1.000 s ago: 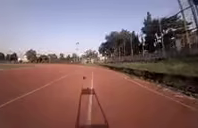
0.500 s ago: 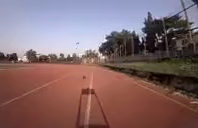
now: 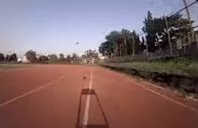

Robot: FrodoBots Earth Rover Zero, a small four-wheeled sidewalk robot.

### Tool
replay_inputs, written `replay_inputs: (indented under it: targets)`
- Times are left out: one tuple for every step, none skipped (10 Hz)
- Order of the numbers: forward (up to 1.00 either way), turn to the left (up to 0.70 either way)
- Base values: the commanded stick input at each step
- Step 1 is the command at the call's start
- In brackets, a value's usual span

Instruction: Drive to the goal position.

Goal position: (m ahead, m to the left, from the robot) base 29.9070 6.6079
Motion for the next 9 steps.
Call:
replay_inputs:
  targets:
    - [0.70, 0.00]
    - [0.70, 0.09]
    - [0.70, 0.14]
    - [0.70, 0.14]
    - [0.70, 0.05]
    - [0.70, 0.00]
    - [0.70, 0.00]
    - [0.70, 0.00]
    - [0.70, 0.00]
